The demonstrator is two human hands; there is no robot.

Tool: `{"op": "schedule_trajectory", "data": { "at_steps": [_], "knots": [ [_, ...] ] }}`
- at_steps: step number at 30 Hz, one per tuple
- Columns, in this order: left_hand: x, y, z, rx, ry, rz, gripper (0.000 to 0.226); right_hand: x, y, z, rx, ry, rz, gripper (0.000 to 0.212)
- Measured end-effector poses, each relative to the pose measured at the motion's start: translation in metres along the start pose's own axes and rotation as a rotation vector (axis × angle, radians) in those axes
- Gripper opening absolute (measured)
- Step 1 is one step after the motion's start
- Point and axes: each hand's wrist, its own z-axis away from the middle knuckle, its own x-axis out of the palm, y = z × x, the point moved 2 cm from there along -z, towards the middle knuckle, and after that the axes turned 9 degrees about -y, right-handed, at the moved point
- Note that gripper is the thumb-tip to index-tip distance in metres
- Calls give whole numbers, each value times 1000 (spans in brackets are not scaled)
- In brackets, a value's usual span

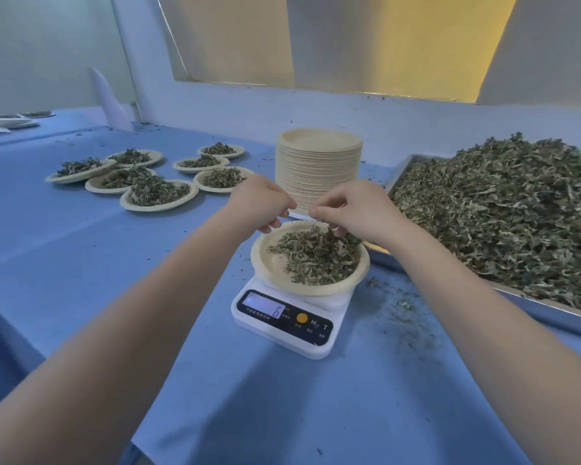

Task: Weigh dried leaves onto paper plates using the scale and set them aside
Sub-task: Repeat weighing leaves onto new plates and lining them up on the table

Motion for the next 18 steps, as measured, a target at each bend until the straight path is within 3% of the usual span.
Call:
{"op": "schedule_trajectory", "data": {
  "at_steps": [10,18],
  "knots": [
    [3,-12,-1,-31,-11,66,15,0,6,2,-29,-7,61,2],
    [1,-25,-1,-47,78,49,17,-12,32,12,29,0,17,28]
  ]
}}
